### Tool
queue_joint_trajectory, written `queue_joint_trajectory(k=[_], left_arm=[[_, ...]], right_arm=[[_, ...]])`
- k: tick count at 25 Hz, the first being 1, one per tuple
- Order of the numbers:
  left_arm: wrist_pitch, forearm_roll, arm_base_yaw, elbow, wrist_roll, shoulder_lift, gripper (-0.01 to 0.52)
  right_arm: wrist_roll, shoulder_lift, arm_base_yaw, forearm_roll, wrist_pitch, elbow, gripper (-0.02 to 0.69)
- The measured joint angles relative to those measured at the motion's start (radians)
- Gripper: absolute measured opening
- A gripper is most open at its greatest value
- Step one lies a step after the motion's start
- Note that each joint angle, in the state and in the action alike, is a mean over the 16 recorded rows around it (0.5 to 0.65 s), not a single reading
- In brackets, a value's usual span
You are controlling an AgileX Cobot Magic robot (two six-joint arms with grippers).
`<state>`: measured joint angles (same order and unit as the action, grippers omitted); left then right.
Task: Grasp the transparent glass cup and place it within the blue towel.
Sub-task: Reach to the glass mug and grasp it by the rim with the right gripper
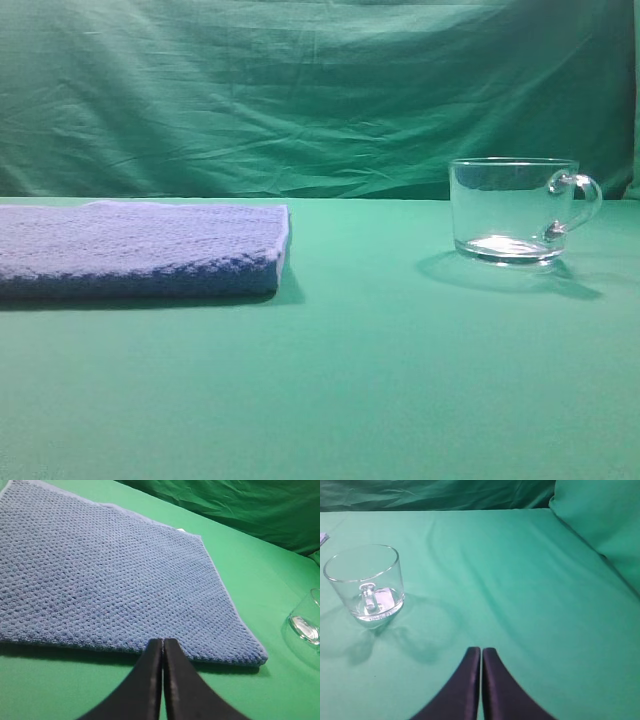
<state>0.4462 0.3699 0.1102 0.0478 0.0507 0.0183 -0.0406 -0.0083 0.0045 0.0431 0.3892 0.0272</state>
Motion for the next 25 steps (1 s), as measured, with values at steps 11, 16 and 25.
queue_joint_trajectory(k=[11,16,25], left_arm=[[0.0,0.0,0.0,0.0,0.0,0.0,0.0],[0.0,0.0,0.0,0.0,0.0,0.0,0.0],[0.0,0.0,0.0,0.0,0.0,0.0,0.0]], right_arm=[[0.0,0.0,0.001,0.101,-0.101,-0.001,0.0],[-0.005,0.016,0.017,0.19,-0.155,-0.035,0.0],[-0.069,0.21,0.086,0.285,-0.085,-0.264,0.0]])
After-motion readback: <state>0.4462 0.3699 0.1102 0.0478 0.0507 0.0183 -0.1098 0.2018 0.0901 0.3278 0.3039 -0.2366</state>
